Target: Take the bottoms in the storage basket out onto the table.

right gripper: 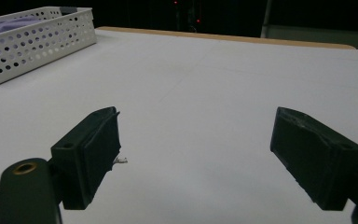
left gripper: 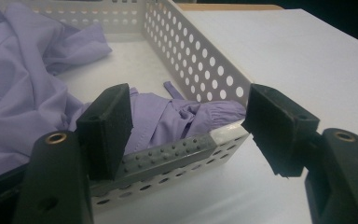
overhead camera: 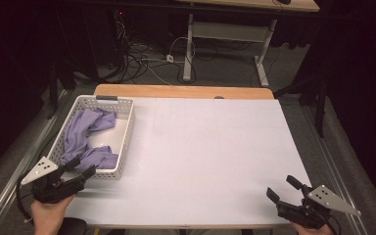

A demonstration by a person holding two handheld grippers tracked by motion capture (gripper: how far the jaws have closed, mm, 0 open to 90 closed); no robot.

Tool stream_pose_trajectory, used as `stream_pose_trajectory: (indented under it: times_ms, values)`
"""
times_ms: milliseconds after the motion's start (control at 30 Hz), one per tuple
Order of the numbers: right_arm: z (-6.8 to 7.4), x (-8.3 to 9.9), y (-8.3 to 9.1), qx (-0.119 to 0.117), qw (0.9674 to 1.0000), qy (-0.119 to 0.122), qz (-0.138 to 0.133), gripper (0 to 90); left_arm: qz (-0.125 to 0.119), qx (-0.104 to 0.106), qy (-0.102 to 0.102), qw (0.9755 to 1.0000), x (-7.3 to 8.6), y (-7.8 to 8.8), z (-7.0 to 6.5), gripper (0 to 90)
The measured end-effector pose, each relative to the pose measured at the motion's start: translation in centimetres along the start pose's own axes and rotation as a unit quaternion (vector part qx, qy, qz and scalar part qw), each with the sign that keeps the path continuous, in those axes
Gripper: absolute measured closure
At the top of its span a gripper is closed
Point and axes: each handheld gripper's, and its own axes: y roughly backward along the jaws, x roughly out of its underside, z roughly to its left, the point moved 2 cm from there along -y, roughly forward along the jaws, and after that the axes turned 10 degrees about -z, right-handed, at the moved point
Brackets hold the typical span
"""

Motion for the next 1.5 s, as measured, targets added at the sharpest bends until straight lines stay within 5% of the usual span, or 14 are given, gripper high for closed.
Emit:
stream_pose_trajectory:
  times_ms: [1500]
  values:
    - [0.15, 0.08, -0.17, -0.009, 0.9999, 0.004, 0.007, 16.5, -0.015, -0.007, -0.019, 0.9997, -0.85, 0.31, 0.04, 29.1]
